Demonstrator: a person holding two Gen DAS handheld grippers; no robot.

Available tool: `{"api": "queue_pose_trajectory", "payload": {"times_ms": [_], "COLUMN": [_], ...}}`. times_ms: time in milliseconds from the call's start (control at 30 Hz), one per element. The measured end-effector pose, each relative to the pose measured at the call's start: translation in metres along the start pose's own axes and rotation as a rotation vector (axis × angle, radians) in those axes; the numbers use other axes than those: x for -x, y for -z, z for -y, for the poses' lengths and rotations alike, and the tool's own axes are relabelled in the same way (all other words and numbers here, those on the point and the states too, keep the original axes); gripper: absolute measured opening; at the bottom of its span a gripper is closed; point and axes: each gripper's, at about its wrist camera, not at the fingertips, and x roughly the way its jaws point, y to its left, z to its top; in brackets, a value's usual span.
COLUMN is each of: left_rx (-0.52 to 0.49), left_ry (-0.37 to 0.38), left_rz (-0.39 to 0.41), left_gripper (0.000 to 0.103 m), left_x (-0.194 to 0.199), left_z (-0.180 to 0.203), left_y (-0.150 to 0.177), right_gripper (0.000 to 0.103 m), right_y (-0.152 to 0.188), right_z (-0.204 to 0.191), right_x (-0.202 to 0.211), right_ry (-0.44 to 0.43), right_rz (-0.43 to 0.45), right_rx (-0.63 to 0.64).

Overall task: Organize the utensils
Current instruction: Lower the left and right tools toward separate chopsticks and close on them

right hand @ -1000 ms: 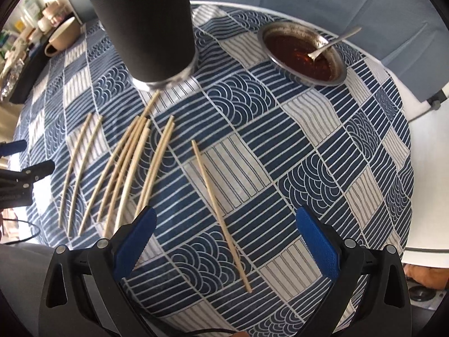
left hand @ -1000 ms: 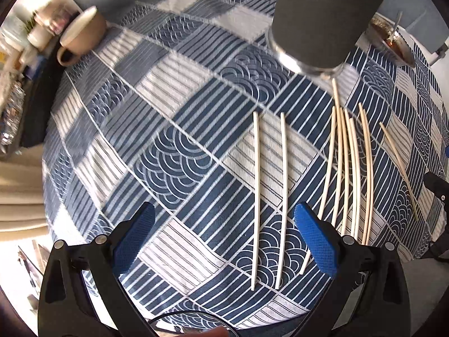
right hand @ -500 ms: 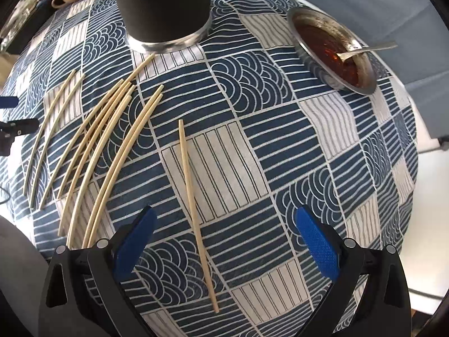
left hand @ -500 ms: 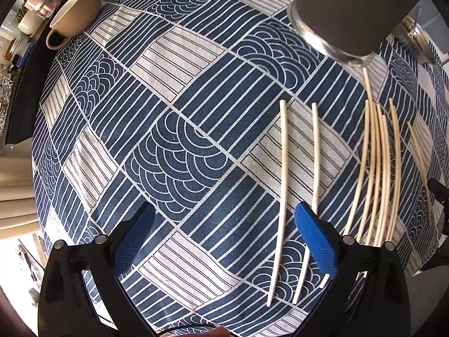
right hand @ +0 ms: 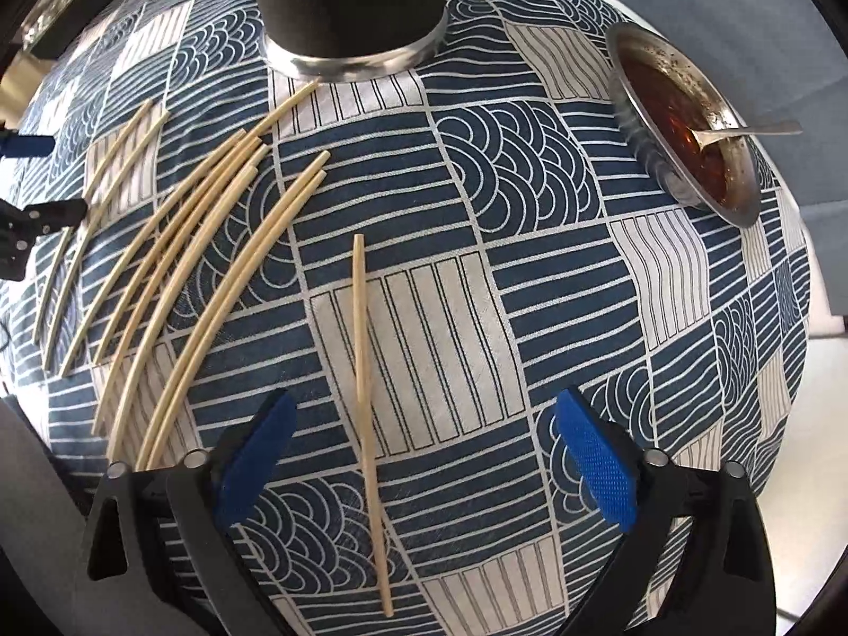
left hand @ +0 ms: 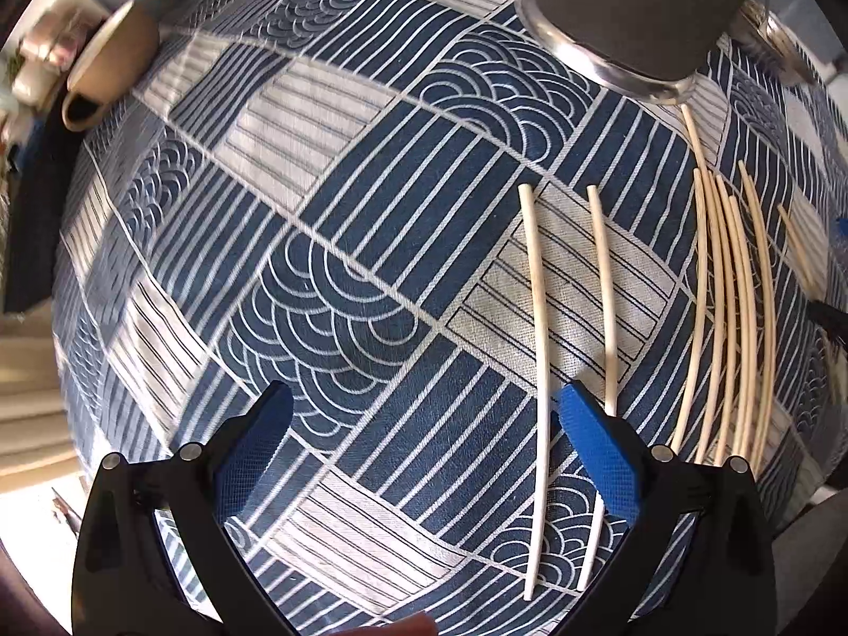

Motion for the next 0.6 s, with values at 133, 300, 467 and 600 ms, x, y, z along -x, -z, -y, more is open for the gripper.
{"api": "queue_pose_trajectory", "payload": {"times_ms": [133, 300, 467, 600], "left_rx": [0.031, 0.033, -0.006, -0.040], "left_ry": [0.054, 0.056, 0.061, 0.069], "left_rz": [-0.022, -0.054, -0.054, -0.050], "left_gripper": [0.099, 0.099, 0.098, 0.092], "left_x": [-0.006, -0.012, -0.016, -0.004], "left_z": [0.002, 0.006, 0.003, -0.012], "left_y": [-0.003, -0.011, -0.021, -0.014], "right_gripper": [0.059, 0.059, 0.054, 0.037], "right_y": [-0.004, -0.007, -0.009, -0.005], "right_z": [0.002, 0.009, 0.016, 0.017], "right_x": [-0.003, -0.010, -0.012, -0.006], "right_ry": [-0.070, -0.116, -0.122, -0.124], "right_rz": [-0.004, -0.012, -0.030, -0.031], "right_rx": [-0.003, 0.001, 0.038, 0.036]}}
